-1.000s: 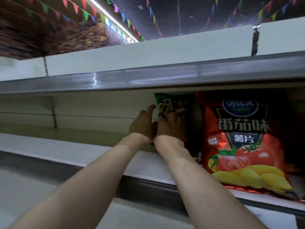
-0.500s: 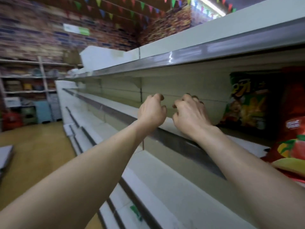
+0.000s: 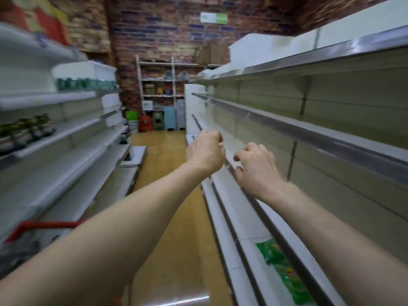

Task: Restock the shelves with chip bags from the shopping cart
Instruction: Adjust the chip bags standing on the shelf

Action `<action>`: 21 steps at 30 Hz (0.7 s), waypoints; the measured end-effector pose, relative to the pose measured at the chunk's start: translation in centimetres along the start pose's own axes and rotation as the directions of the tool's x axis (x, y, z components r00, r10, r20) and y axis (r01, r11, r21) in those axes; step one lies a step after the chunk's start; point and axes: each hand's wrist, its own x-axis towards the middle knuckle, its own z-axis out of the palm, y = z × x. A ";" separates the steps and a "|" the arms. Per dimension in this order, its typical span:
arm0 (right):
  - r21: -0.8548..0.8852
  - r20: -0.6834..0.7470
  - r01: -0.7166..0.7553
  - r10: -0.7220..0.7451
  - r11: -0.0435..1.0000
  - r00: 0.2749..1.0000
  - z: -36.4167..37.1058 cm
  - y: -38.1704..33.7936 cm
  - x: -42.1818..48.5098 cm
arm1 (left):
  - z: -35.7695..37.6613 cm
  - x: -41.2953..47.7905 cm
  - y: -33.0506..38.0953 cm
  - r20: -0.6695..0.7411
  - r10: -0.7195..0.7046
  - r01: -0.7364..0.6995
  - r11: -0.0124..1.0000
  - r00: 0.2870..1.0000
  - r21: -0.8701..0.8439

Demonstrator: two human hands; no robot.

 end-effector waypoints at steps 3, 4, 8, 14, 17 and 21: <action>0.065 0.028 0.085 -0.086 0.994 0.996 1.7 -5.8 -0.8 | -2.8 -2.9 -5.5 -0.005 -0.074 0.074 0.994 0.997 0.078; 0.085 0.035 0.112 -0.115 0.990 0.993 2.1 -7.7 -1.2 | -3.7 -4.0 -7.4 -0.009 -0.099 0.099 0.991 0.995 0.093; 0.164 0.088 0.199 -0.216 0.966 0.973 4.0 -15.3 -3.5 | -7.1 -8.5 -14.2 0.012 -0.203 0.199 0.971 0.979 0.133; 0.262 0.199 0.276 -0.331 0.925 0.922 6.3 -24.0 -7.5 | -13.4 -16.3 -23.6 0.135 -0.390 0.376 0.919 0.911 0.122; 0.289 0.233 0.289 -0.360 0.913 0.904 7.7 -27.4 -8.9 | -15.9 -19.9 -28.0 0.143 -0.476 0.463 0.879 0.868 0.114; 0.327 0.303 0.272 -0.373 0.905 0.877 10.1 -30.6 -10.1 | -17.0 -23.3 -32.3 0.134 -0.571 0.565 0.821 0.810 0.083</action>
